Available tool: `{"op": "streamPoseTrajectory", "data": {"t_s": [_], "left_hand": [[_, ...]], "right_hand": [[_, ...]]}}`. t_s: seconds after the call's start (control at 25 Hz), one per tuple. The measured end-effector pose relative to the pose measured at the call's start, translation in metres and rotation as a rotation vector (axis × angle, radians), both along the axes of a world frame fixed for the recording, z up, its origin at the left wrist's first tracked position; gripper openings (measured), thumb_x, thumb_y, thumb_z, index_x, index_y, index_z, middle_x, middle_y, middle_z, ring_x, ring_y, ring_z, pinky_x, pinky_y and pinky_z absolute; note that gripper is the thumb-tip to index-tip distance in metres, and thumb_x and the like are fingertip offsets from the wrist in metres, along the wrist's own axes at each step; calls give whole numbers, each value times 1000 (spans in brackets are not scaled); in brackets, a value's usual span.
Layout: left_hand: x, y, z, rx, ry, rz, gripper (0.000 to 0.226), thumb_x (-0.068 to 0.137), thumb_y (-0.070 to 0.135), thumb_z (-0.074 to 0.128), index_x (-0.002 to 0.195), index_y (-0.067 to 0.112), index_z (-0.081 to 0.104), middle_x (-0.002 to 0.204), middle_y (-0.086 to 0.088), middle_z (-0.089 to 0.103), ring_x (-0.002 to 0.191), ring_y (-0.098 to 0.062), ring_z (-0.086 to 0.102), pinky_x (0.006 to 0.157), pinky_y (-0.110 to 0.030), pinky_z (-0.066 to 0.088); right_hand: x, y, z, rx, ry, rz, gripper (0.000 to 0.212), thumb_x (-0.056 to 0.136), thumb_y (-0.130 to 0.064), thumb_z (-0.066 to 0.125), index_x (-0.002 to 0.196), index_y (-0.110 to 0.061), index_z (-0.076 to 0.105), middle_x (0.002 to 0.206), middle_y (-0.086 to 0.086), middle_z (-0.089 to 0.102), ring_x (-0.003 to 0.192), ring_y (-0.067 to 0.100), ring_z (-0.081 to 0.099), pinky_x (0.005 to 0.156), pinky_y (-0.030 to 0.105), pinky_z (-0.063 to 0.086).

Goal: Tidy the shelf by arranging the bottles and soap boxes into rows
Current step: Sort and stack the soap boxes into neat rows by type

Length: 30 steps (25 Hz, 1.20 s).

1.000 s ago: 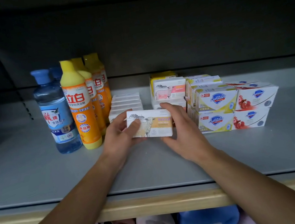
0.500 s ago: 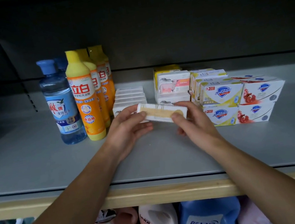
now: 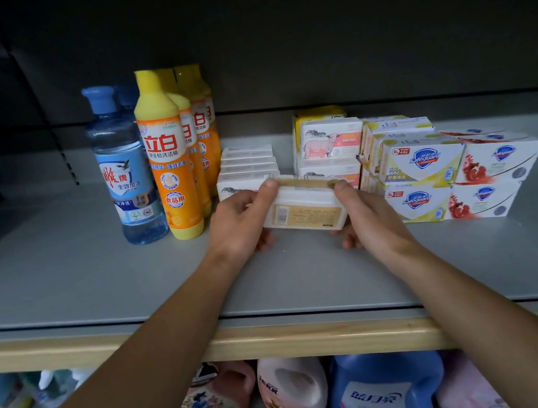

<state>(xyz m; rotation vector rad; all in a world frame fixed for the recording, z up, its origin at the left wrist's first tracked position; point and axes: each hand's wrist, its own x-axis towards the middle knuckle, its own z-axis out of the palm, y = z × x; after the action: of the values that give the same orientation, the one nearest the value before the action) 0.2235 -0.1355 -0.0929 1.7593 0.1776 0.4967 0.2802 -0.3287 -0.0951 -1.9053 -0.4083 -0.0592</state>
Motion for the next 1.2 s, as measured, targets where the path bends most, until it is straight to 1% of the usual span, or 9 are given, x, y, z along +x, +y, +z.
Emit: {"op": "streamPoseTrajectory", "data": {"t_s": [0.12, 0.24, 0.36, 0.52, 0.64, 0.8, 0.88, 1.0, 1.2], "left_hand": [[5, 2, 2, -449, 13, -112, 45, 82, 51, 68, 102, 10, 67, 90, -12, 75, 72, -22, 73, 61, -31, 58], [7, 8, 2, -718, 101, -200, 40, 84, 42, 68, 105, 9, 69, 98, -12, 75, 87, -24, 74, 64, -30, 58], [10, 7, 0, -752, 110, -174, 15, 92, 29, 64, 98, 18, 72, 96, -8, 76, 83, -21, 74, 62, -33, 59], [11, 9, -2, -777, 21, -233, 24, 100, 17, 49, 113, 13, 69, 110, -13, 72, 97, -29, 71, 77, -45, 59], [8, 8, 2, -768, -11, -309, 27, 101, 20, 49, 120, 16, 67, 116, -14, 70, 102, -32, 69, 79, -46, 58], [9, 2, 7, -834, 27, -377, 57, 88, 52, 55, 131, 15, 58, 135, -17, 57, 113, -33, 64, 91, -50, 53], [8, 3, 8, -898, 43, -436, 61, 91, 57, 48, 129, 10, 58, 133, -20, 58, 117, -32, 62, 99, -49, 49], [4, 6, 7, -920, 72, -541, 57, 98, 54, 36, 111, 15, 74, 115, -18, 69, 106, -30, 68, 85, -42, 57], [2, 2, 13, -929, 17, -490, 47, 99, 44, 39, 127, 11, 58, 118, -19, 65, 107, -32, 66, 88, -44, 55]], "right_hand": [[-2, 1, -1, 115, -173, -40, 31, 84, -51, 65, 108, -30, 63, 85, -6, 68, 69, 12, 65, 72, 36, 53], [-5, 1, 0, 83, -361, 4, 63, 75, -26, 81, 131, -26, 52, 110, -9, 60, 82, 12, 64, 80, 34, 54], [-7, 3, -1, -55, -573, 135, 81, 67, -27, 81, 140, -28, 45, 127, -21, 48, 107, 18, 60, 92, 44, 51], [-10, 9, -2, -15, -666, 333, 74, 80, -41, 72, 145, -39, 38, 146, -20, 36, 136, 12, 41, 103, 46, 47], [-12, 7, -2, 49, -604, 355, 69, 87, -35, 68, 145, -44, 33, 142, -22, 40, 135, 8, 42, 105, 38, 45], [-19, 14, -2, -205, -756, 304, 83, 74, -22, 77, 145, -34, 36, 146, -13, 45, 129, 5, 44, 108, 17, 32], [-24, 18, -2, -290, -956, 334, 74, 74, -18, 78, 142, -20, 48, 148, -6, 46, 128, 16, 46, 111, 20, 30], [-29, 22, -2, -363, -1146, 383, 64, 75, -14, 80, 135, -15, 58, 145, -1, 49, 122, 24, 47, 109, 30, 36], [-25, 16, -1, -297, -984, 364, 63, 80, -9, 73, 139, -18, 52, 149, -2, 42, 130, 19, 42, 112, 22, 28]]}}
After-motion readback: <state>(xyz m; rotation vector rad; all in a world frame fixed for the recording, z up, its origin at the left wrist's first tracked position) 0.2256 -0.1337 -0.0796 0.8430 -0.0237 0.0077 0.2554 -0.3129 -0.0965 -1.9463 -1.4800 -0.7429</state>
